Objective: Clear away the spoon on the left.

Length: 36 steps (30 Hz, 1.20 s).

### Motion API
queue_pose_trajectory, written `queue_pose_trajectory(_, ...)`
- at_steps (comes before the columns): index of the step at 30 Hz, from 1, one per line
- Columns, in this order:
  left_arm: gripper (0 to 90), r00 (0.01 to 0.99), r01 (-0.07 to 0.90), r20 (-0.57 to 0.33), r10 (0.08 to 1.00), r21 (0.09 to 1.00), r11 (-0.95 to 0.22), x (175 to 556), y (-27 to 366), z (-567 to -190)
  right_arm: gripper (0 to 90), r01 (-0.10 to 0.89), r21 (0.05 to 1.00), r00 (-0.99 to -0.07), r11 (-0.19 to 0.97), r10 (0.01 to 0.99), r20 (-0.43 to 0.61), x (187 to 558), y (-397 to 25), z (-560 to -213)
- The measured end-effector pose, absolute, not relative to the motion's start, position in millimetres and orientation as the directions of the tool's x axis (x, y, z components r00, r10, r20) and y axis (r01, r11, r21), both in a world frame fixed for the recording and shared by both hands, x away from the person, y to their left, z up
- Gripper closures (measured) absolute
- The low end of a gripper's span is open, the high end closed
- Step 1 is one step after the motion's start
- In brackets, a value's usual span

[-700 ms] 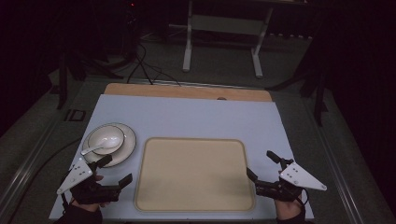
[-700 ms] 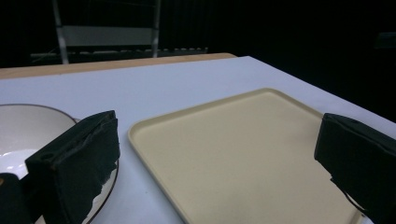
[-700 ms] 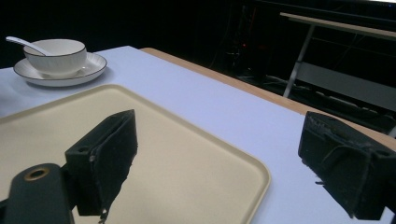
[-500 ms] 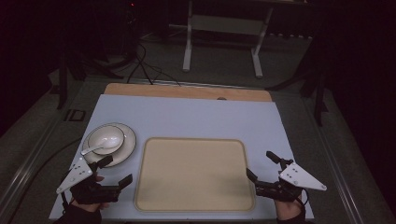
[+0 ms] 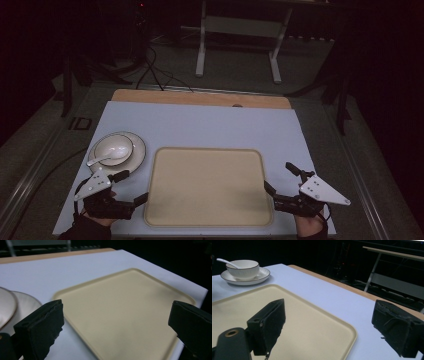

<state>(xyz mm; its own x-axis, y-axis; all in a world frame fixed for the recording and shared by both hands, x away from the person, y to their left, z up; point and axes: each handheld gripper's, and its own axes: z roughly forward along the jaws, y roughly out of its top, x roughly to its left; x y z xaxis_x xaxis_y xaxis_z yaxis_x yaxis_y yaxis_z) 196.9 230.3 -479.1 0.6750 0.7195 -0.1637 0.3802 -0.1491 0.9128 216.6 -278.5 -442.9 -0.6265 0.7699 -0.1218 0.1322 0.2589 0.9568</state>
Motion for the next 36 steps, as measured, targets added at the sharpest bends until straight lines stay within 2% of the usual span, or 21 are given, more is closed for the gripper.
queue_pose_trajectory(6, 2.7, 0.671, 0.375, -0.150, 0.726, 0.913, -0.159, 197, 229, -476, 11.8, 0.142, 0.957, -0.625, 0.254, 0.772, -0.112, 217, -279, -444)
queue_pose_trajectory(11, 2.7, 0.664, 0.407, -0.151, 0.733, 0.895, -0.184, 199, 225, -472, 11.9, 0.143, 0.956, -0.625, 0.257, 0.772, -0.114, 217, -279, -444)
queue_pose_trajectory(25, 4.4, 0.712, 0.407, -0.159, 0.684, 0.887, -0.217, 199, 214, -455, 11.9, 0.141, 0.957, -0.625, 0.255, 0.772, -0.114, 217, -279, -444)
queue_pose_trajectory(36, 6.0, 0.715, 0.390, -0.119, 0.689, 0.886, -0.252, 199, 216, -437, 11.8, 0.137, 0.957, -0.626, 0.256, 0.771, -0.116, 216, -279, -444)
